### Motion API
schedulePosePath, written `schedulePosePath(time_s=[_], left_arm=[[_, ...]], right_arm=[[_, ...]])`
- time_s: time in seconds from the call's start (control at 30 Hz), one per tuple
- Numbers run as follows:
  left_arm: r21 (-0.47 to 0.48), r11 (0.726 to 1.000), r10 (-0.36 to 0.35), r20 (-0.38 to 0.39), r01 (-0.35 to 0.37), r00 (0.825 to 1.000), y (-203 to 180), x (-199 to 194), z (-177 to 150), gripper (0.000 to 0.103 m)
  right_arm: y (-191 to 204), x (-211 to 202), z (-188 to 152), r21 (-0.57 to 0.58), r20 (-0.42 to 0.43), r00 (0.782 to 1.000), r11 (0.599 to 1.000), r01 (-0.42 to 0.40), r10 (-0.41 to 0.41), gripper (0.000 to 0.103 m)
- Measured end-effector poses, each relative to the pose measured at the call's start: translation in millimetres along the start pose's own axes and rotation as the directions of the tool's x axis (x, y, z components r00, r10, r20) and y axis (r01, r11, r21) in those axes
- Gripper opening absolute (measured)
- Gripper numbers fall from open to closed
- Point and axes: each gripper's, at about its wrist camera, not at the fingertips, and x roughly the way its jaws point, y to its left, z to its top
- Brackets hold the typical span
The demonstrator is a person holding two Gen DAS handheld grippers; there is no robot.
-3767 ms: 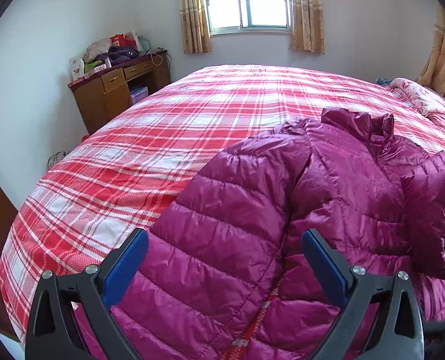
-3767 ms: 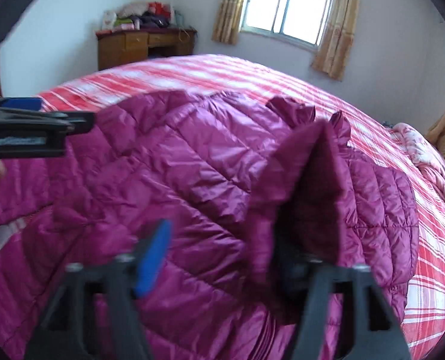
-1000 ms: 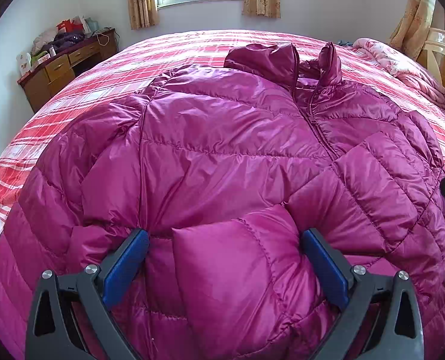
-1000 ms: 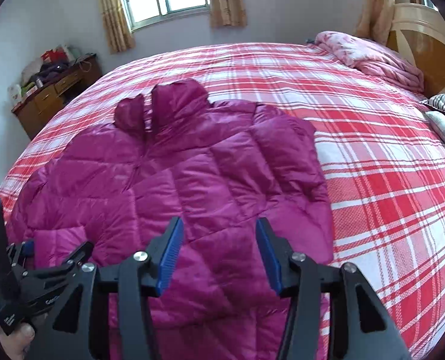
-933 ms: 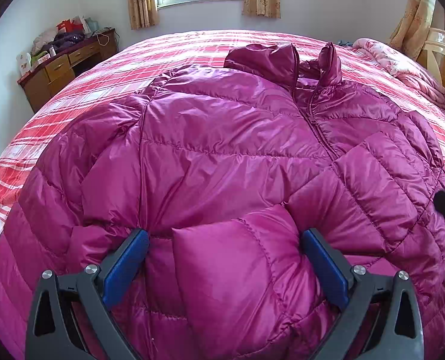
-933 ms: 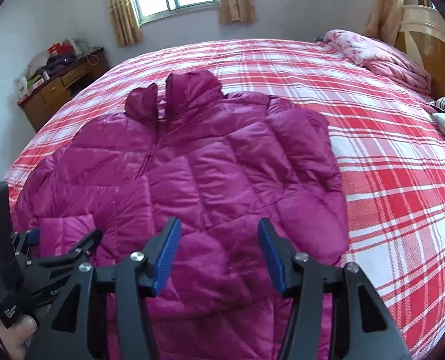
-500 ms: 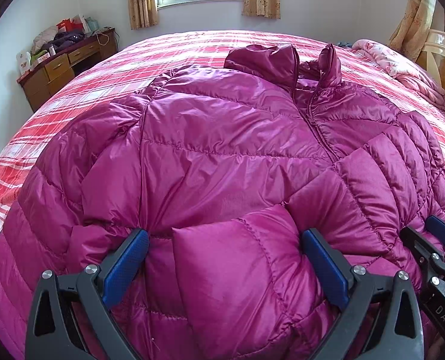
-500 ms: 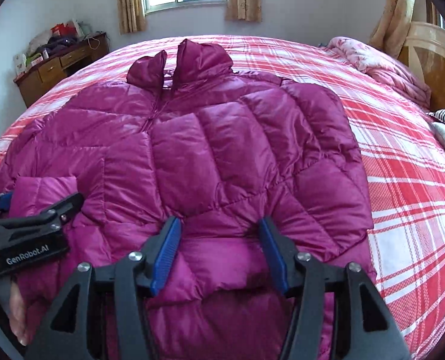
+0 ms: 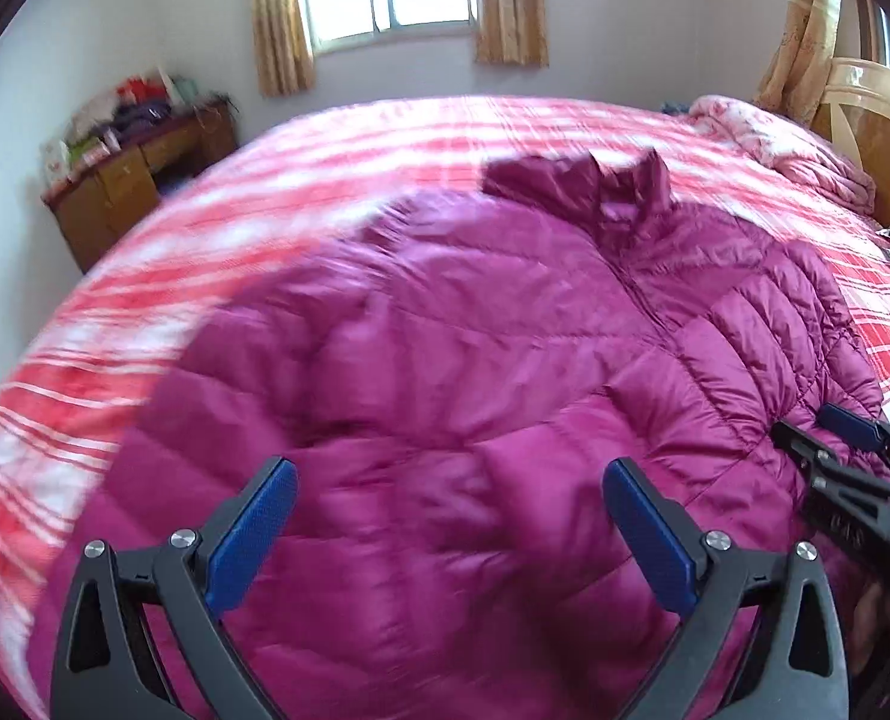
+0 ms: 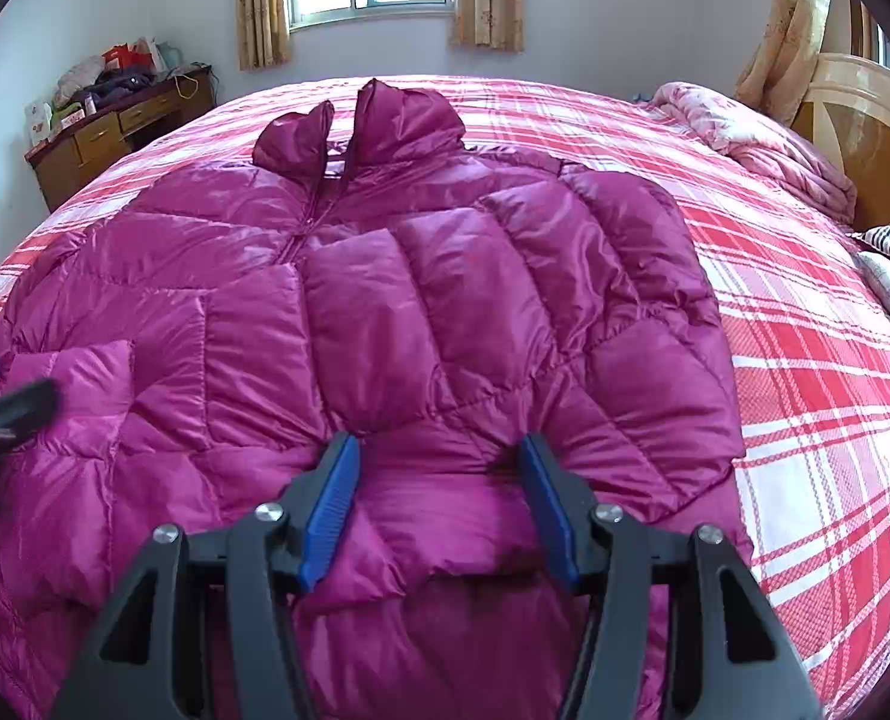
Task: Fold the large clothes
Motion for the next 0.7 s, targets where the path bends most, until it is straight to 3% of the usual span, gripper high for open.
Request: schedulePosePath(time_s=[0.1,0.2,0.27,0.37,0.5,0.6,0.7], left_arm=[[-0.019,0.998,0.061,0.05,-0.061,0.997,42,-33,-8,0.102],[-0.063,0.982,0.181,0.069,-0.177,0.981,96,-58,-27,0.102],[-0.116,0.963,0.252,0.045,-0.245,0.967,138,-70,-47,0.102],[-0.171,0.939,0.297,-0.028,-0.298,0.954,185,-76,-77,0.102],[-0.239,0.925,0.278,-0.106,-0.296,0.955,219,-80,-114,0.102],[-0.292,0.919,0.247,-0.097,-0.265,0.964,225,-87,-128,0.102],[-0.328,0.926,0.172,-0.079,-0.188,0.982,219,-84,-132,0.102]], right_arm=[[0,-1,0,0.006,0.003,1.0,1.0,-0.008,0.008,0.059],[-2,-2,0,0.011,0.008,1.0,1.0,-0.014,0.014,0.059],[-3,-3,-1,0.013,0.011,1.0,1.0,-0.016,0.016,0.06],[-3,-4,-2,0.016,0.016,1.0,1.0,-0.02,0.02,0.061],[-3,-4,-2,0.014,0.018,1.0,1.0,-0.017,0.016,0.061],[-3,-5,-3,0.013,0.021,1.0,1.0,-0.01,0.009,0.062],[-3,-6,-4,0.012,0.024,1.0,1.0,-0.005,0.005,0.063]])
